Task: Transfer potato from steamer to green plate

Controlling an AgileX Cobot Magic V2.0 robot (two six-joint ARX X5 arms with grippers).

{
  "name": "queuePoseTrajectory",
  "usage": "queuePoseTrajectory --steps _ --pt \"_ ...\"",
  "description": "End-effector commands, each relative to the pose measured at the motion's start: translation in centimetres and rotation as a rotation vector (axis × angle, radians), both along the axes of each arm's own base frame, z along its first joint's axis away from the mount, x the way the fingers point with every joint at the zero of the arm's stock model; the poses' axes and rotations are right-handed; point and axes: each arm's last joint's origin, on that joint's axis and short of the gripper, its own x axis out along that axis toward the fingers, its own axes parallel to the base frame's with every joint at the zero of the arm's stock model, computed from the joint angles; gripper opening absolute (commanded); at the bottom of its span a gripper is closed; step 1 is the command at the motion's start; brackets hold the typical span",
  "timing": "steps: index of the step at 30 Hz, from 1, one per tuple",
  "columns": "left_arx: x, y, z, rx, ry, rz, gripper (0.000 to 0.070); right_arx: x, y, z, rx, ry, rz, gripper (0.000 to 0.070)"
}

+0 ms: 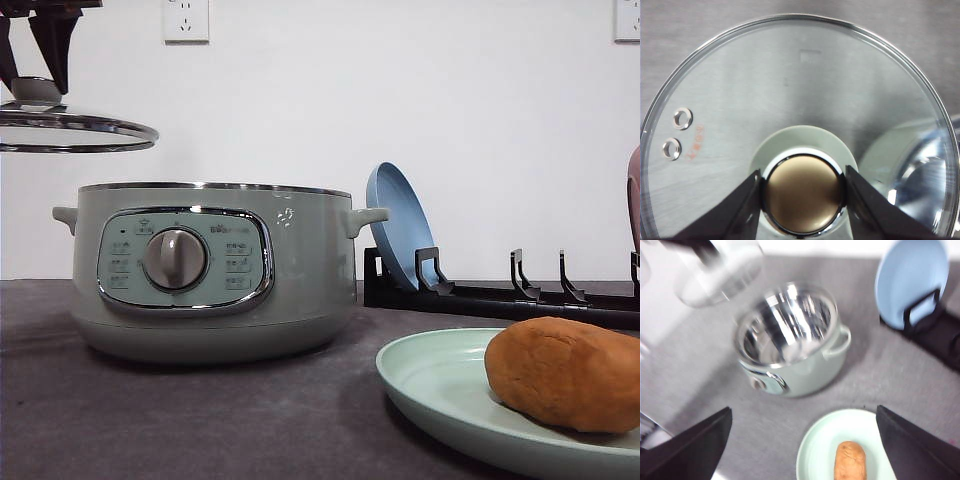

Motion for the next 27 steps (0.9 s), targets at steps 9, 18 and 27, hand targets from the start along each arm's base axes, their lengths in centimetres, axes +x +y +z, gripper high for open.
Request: queuePoseTrajectory --steps 9,18,27 --pt "-0.9 -3.1 1.9 -0.027 -0.078 -0.088 0.0 -2.5 -2.1 0.8 0.031 -0.034 -0.042 0.0585" --pt "-1.8 -8.0 1.9 -0.034 -0.069 -0.227 0.0 -2.4 -2.1 0.7 0.027 -0.033 -0.044 0.0585" --pt "-3.3 -12.8 1.7 -0.038 -0.05 -0.371 0.0 -2.4 -2.1 0.7 0.027 -0.034 -0.046 0.0585"
